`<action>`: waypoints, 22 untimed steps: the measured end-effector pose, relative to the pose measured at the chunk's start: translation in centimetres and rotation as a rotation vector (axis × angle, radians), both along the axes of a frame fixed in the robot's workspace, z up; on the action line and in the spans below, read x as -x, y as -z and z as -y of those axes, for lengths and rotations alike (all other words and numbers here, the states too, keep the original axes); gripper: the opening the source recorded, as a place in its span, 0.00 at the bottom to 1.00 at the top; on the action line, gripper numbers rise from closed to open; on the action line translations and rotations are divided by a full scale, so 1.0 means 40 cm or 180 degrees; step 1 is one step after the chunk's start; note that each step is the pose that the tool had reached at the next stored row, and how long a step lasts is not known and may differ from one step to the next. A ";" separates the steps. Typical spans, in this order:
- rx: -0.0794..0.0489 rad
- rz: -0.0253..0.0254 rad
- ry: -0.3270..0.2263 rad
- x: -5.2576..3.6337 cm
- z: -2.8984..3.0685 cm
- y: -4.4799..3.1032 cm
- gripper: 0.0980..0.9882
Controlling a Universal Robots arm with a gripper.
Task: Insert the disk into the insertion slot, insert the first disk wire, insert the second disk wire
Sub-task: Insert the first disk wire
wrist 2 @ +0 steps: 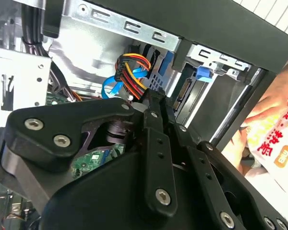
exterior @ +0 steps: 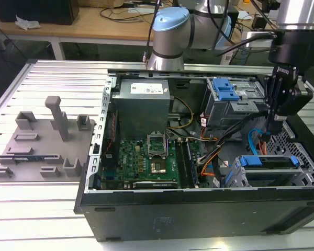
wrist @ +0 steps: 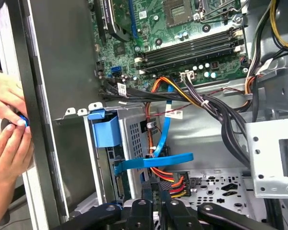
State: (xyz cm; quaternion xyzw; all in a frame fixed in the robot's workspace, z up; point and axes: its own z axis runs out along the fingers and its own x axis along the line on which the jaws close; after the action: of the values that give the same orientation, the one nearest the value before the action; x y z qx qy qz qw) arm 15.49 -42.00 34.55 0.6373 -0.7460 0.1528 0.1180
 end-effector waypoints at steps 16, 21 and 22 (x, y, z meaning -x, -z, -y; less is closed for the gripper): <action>-0.0546 0.0006 -0.0048 0.000 0.088 -0.002 0.08; -0.0554 0.0000 -0.0126 0.000 0.096 -0.005 0.08; -0.0555 -0.0003 -0.0136 0.000 0.100 -0.005 0.08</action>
State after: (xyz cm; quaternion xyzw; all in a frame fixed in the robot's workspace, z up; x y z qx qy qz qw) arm 15.50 -45.98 34.76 0.6610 -0.7427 0.0896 0.0591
